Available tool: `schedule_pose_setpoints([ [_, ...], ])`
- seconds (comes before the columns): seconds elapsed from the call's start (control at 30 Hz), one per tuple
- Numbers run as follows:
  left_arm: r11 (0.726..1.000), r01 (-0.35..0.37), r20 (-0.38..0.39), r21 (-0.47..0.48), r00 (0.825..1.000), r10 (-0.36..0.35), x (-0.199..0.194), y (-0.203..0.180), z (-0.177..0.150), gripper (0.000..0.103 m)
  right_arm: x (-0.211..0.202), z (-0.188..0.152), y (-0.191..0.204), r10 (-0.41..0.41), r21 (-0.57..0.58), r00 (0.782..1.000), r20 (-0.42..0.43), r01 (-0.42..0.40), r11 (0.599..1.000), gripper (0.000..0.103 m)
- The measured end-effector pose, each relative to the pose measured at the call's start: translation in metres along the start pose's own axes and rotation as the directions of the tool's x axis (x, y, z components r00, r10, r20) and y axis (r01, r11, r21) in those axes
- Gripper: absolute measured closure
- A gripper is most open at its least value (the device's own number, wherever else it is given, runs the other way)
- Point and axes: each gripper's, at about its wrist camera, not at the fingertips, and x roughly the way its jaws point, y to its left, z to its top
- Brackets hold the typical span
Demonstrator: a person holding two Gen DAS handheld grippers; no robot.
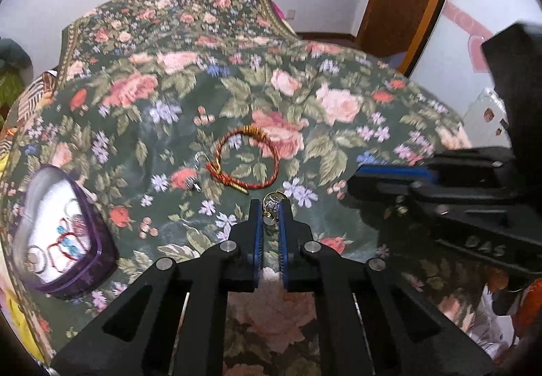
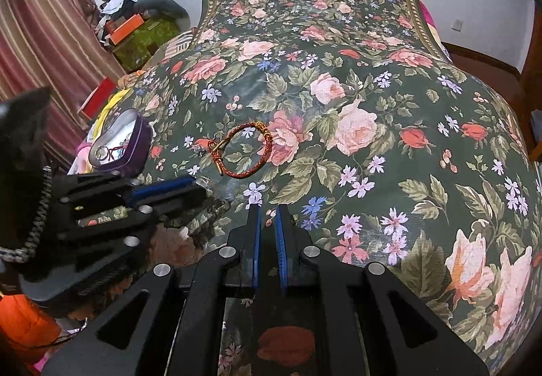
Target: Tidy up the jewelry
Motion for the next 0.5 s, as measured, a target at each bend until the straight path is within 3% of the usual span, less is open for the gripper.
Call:
schedule_pose_setpoints([
  [0.23, 0.999, 0.027, 0.025, -0.032, 0.999, -0.026, -0.022, 0.009, -0.002, 0.095, 0.001, 0.0, 0.003, 0.0, -0.009, 1.0, -0.009, 0.0, 1.0, 0.095],
  [0.5, 0.998, 0.01, -0.062, -0.065, 0.998, -0.014, -0.012, 0.021, -0.025, 0.095, 0.005, -0.001, 0.013, 0.005, -0.028, 1.0, -0.024, -0.006, 1.0, 0.095],
])
